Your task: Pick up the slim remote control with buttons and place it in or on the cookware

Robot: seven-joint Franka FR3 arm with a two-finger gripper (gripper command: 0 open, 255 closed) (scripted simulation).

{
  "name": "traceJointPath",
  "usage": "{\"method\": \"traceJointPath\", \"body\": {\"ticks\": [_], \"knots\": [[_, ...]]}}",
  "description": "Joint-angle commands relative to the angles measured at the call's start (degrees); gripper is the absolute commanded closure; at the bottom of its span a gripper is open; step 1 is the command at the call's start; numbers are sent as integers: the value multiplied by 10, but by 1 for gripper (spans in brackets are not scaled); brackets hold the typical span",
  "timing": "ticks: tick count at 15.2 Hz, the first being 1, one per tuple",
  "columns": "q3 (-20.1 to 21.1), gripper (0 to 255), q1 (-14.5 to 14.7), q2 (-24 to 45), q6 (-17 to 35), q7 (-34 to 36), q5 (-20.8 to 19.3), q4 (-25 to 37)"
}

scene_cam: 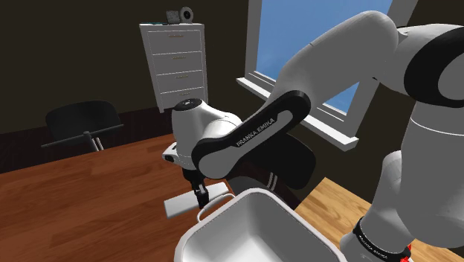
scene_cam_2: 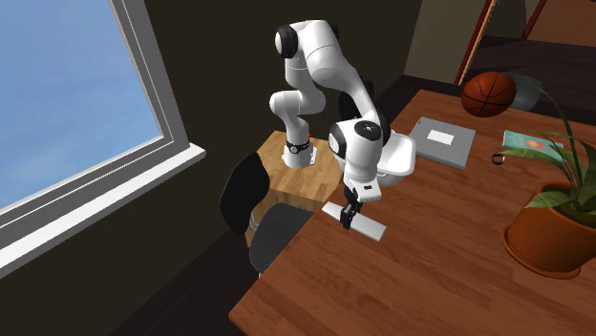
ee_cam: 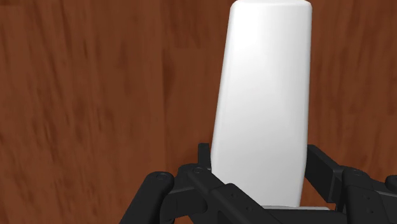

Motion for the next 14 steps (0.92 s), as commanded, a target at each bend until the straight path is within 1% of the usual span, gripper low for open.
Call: {"method": "traceJointPath", "body": {"ticks": [1, 6, 14], "knots": [[0, 255, 0, 0, 0, 0, 0, 0], [0, 255, 0, 0, 0, 0, 0, 0], [2, 255, -2, -34, -56, -6, 10, 23]]}}
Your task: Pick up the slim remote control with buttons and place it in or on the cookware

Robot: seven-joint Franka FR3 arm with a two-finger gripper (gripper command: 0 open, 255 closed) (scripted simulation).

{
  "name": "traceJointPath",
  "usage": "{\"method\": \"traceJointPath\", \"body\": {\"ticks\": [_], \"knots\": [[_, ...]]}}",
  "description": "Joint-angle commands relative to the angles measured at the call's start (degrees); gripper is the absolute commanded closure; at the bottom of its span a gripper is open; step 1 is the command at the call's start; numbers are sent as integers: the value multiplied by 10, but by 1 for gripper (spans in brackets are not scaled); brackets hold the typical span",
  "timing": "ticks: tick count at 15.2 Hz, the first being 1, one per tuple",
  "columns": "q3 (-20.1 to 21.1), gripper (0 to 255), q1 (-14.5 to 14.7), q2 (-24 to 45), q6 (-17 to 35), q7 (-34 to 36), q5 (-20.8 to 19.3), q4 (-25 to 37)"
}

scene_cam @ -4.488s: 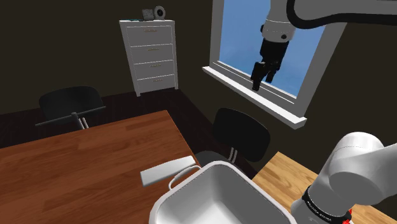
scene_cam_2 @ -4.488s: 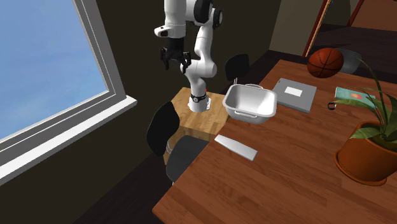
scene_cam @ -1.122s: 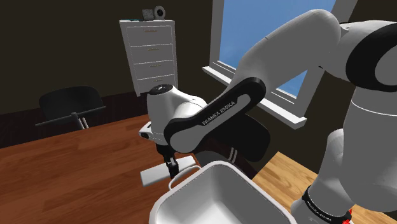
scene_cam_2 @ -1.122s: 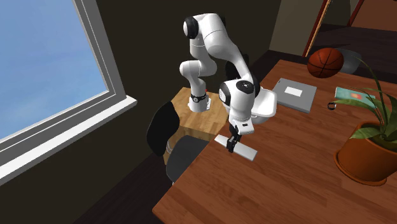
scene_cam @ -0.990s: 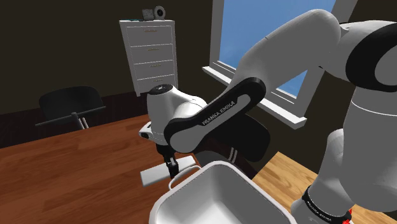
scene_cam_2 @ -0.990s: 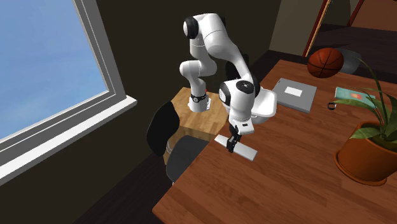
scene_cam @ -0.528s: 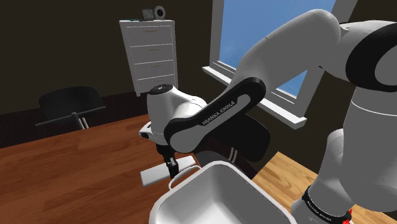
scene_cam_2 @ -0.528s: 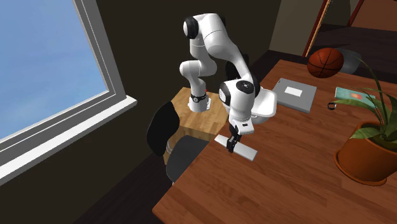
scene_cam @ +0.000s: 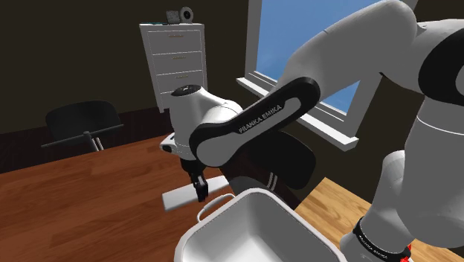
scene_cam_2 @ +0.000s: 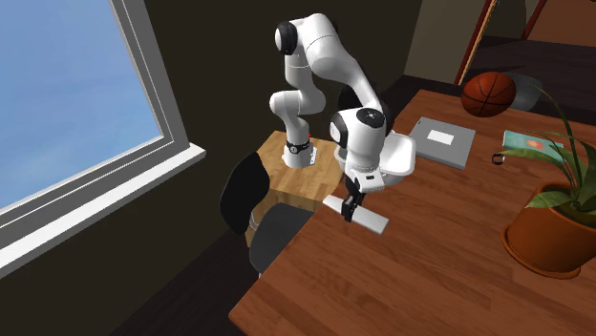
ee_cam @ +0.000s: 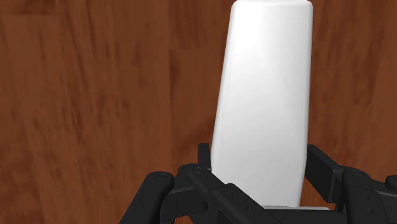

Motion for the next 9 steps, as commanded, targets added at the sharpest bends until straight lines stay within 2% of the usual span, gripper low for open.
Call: {"method": "traceJointPath", "body": {"ticks": [1, 9], "knots": [[0, 255, 0, -9, -17, -2, 3, 8], [1, 255, -2, -35, -74, -6, 10, 40]]}}
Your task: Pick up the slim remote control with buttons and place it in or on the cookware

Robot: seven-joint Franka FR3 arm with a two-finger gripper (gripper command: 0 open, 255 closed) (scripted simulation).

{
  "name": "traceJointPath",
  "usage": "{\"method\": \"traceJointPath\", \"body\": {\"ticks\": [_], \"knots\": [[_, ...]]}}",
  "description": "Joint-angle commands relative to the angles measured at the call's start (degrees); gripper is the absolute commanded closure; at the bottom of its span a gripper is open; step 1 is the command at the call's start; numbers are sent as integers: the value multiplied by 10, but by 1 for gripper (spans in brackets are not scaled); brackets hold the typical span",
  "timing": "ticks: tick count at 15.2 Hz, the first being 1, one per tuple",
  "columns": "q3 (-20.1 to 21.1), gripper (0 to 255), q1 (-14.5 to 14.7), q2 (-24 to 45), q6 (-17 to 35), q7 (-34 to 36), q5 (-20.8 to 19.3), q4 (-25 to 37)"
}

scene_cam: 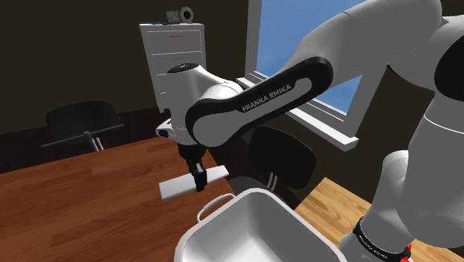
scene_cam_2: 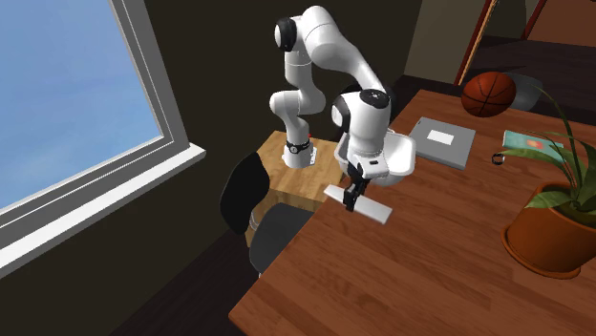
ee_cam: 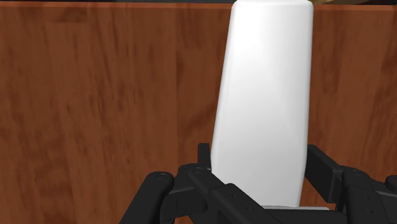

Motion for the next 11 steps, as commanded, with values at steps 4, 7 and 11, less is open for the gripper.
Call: {"method": "traceJointPath", "body": {"ticks": [4, 7, 11], "knots": [[0, 255, -1, -14, -37, -2, 4, 23], [0, 255, -1, -21, -59, -3, 5, 39], [0, 255, -1, -28, -89, -4, 7, 61]]}}
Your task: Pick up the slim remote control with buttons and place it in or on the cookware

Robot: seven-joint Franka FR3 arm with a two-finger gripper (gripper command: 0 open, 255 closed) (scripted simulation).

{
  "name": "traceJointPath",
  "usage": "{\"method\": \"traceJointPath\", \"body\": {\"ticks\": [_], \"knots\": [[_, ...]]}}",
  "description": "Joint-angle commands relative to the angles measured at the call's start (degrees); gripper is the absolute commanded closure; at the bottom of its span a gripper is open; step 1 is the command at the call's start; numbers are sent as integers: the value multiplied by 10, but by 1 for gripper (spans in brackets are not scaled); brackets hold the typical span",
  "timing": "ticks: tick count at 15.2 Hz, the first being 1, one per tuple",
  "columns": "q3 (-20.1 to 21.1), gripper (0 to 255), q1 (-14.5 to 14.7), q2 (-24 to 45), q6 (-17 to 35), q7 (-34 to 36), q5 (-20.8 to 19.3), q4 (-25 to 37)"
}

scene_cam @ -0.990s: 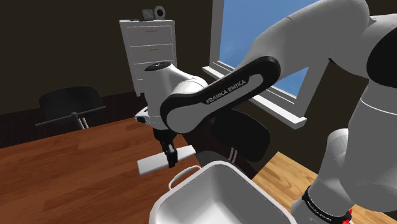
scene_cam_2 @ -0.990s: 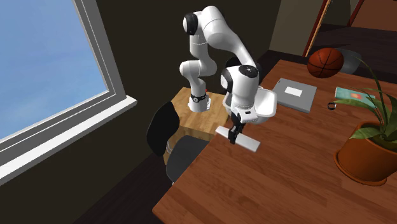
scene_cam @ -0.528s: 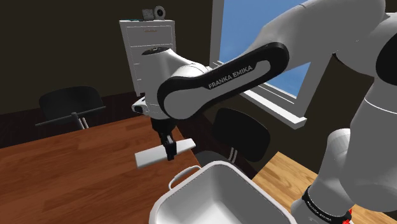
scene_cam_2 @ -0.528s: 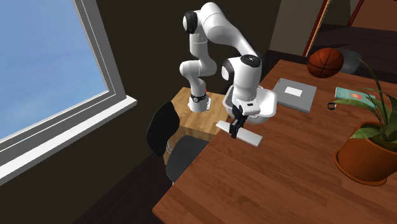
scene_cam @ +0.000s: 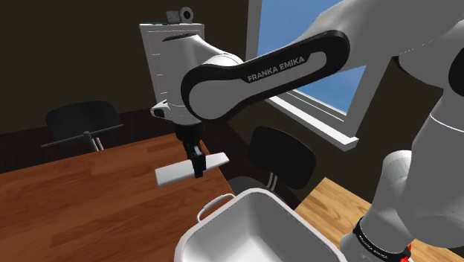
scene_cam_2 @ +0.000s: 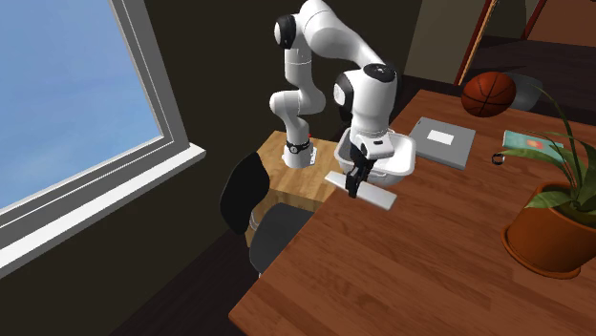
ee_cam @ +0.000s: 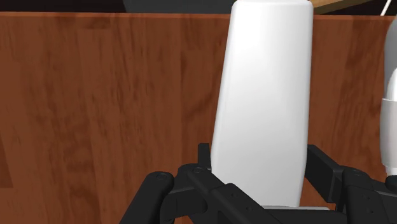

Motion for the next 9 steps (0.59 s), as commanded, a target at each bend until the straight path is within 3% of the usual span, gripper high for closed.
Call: {"method": "traceJointPath", "body": {"ticks": [1, 9], "knots": [[0, 255, 0, -3, -17, 0, 1, 13], [0, 255, 0, -11, -77, -1, 2, 66]]}}
